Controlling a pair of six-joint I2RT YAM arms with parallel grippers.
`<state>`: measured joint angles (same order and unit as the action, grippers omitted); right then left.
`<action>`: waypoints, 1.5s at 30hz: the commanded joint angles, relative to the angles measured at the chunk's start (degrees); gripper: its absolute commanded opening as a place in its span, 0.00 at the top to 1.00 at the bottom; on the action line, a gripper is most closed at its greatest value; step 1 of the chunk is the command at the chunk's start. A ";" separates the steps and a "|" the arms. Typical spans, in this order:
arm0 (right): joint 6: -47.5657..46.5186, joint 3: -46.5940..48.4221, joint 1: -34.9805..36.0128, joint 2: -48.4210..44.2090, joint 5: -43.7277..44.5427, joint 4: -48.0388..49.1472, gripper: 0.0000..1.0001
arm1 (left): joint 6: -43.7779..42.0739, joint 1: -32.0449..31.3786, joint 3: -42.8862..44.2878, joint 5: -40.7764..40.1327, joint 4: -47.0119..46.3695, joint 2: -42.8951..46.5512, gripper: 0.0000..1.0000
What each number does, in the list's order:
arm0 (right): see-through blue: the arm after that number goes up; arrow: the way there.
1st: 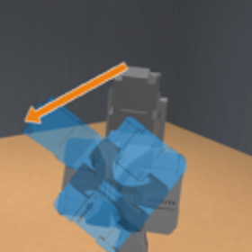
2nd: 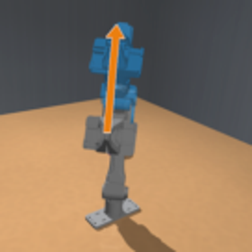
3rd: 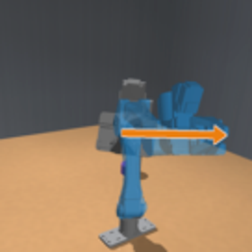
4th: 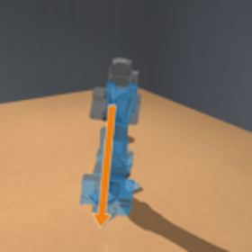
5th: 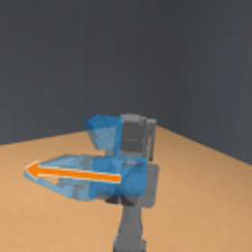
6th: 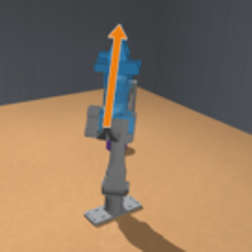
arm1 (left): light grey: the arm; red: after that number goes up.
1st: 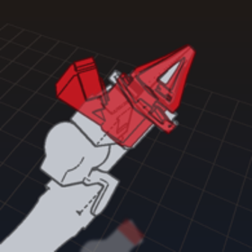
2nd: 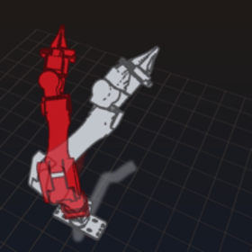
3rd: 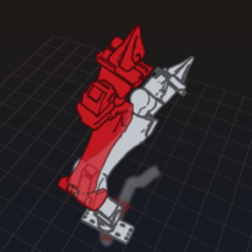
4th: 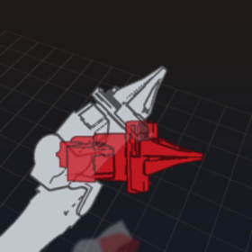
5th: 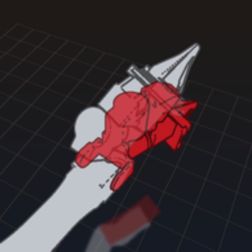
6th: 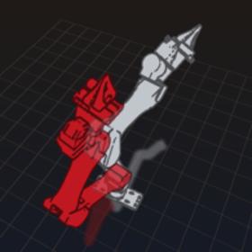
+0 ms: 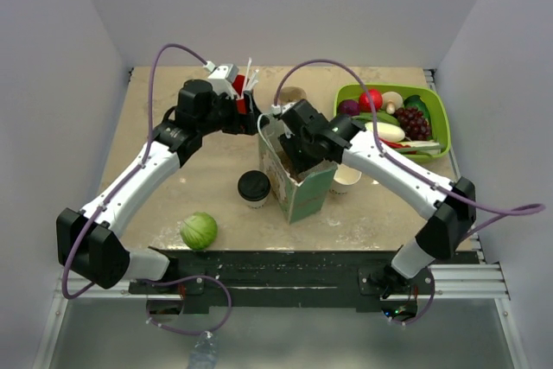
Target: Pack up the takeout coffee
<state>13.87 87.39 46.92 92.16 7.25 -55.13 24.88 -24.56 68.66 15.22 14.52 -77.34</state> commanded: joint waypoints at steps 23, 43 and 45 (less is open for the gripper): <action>-6.67 -10.32 0.10 -36.00 11.09 31.33 0.02 | 16.21 -0.32 0.43 -21.19 17.01 17.12 0.00; -1.83 -21.65 0.11 -33.71 41.18 29.03 0.02 | 52.97 -19.91 -10.30 -28.66 36.10 11.77 0.19; -1.65 -21.65 0.11 -33.45 41.09 28.77 0.02 | 56.67 -20.70 -10.83 -30.33 34.36 11.86 0.21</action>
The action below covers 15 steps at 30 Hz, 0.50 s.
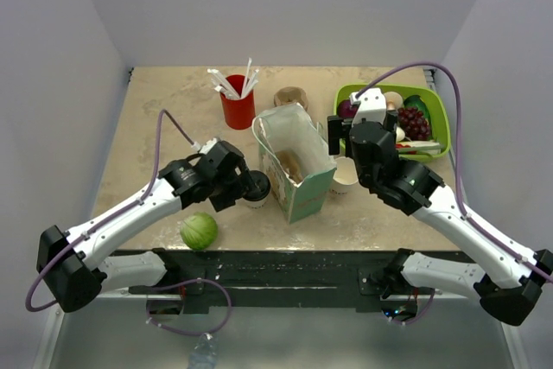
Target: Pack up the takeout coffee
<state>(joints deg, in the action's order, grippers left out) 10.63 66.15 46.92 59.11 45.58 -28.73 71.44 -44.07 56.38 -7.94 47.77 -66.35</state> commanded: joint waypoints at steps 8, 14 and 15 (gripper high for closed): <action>1.41 -1.37 0.11 -0.49 1.17 2.72 0.02 | 19.24 -4.52 0.74 -10.24 -4.18 -4.31 0.30; 1.41 -1.64 0.19 -0.93 0.65 3.07 0.02 | 25.68 -6.37 2.24 -15.87 2.77 -4.49 0.35; 1.32 -1.64 0.11 -0.93 0.73 3.07 0.02 | 25.94 -6.37 1.98 -15.96 2.86 -4.41 0.37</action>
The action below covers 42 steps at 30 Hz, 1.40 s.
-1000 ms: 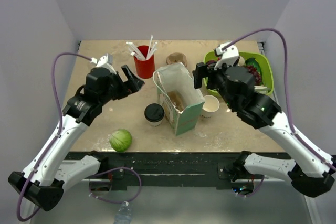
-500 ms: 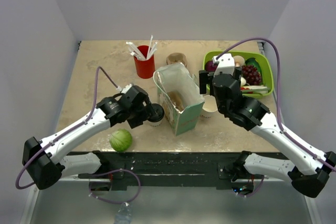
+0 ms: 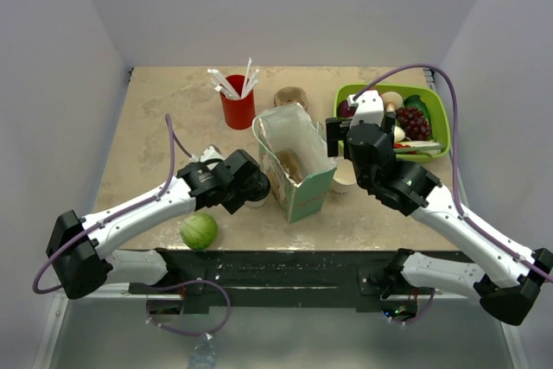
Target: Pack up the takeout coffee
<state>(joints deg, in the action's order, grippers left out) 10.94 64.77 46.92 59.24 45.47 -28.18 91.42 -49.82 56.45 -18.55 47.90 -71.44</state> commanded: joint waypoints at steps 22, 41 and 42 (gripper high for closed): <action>1.80 -0.61 0.11 0.26 2.25 1.99 0.02 | 5.18 -0.80 9.11 -2.72 8.70 -5.28 0.56; 1.81 -0.79 0.11 0.35 2.78 1.82 0.03 | 3.16 -0.80 13.69 -2.64 11.08 -10.56 0.59; 1.80 -0.79 0.11 0.35 2.69 1.90 0.03 | 2.54 -0.80 13.87 -2.64 11.08 -10.91 0.59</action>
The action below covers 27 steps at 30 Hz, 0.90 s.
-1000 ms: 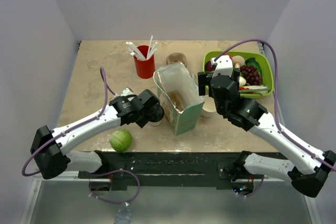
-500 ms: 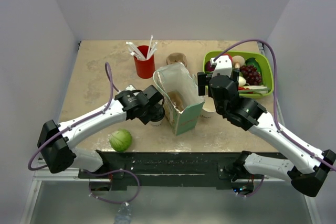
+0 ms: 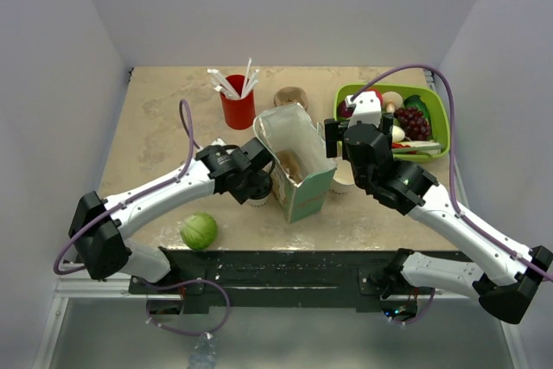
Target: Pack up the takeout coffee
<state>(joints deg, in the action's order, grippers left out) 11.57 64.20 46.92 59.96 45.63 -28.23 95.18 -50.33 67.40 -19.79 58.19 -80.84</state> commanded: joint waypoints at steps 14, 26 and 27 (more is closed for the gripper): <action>1.00 -0.22 0.11 -0.37 3.15 1.86 0.03 | -1.75 -0.30 3.53 -2.71 2.62 -3.18 0.63; 0.99 -0.22 0.11 -0.29 4.21 1.77 0.03 | -4.73 -0.12 3.71 -3.76 4.30 -1.60 0.79; 0.82 -0.22 0.11 -0.29 4.21 1.77 0.03 | -5.17 -0.04 3.88 -3.68 4.38 -1.78 0.80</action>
<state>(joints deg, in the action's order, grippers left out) 11.55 64.14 46.92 59.96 47.11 -28.23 92.42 -50.33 69.30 -21.50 60.97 -83.59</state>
